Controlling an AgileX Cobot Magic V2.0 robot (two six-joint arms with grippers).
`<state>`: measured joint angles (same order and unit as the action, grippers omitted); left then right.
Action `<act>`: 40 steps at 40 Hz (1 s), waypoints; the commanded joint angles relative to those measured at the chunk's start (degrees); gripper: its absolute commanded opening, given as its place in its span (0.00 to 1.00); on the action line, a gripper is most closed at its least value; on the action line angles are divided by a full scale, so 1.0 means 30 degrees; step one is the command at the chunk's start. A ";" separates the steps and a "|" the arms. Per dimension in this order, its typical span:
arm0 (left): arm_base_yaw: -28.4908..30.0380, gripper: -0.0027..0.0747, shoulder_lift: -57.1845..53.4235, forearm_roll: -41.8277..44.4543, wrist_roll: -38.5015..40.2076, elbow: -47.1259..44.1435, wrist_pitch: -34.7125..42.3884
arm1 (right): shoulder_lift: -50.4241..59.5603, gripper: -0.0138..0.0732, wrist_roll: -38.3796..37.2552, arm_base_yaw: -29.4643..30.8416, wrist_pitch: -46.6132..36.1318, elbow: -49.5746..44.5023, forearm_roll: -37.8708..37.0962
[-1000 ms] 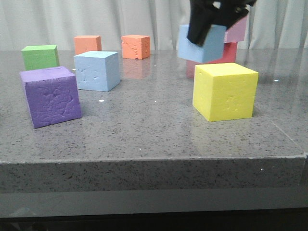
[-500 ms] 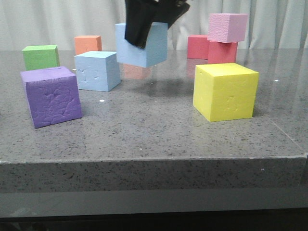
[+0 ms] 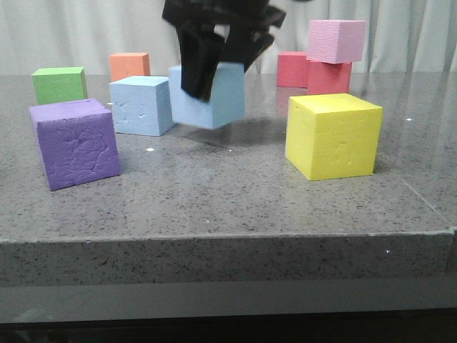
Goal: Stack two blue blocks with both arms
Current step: 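Carry the cube toward the other light blue cube and set it down, then open the right gripper and raise it away from the cube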
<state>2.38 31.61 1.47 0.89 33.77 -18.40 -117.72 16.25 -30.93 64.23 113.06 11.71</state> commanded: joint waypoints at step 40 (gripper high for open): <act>-0.0149 0.88 0.0180 -0.0035 -0.0021 0.0718 0.1598 | 0.3488 0.84 -0.1100 0.0051 -0.0141 0.1502 0.0779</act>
<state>2.38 31.61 1.47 0.89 33.77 -18.40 -111.77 13.89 -30.93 65.33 115.57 13.13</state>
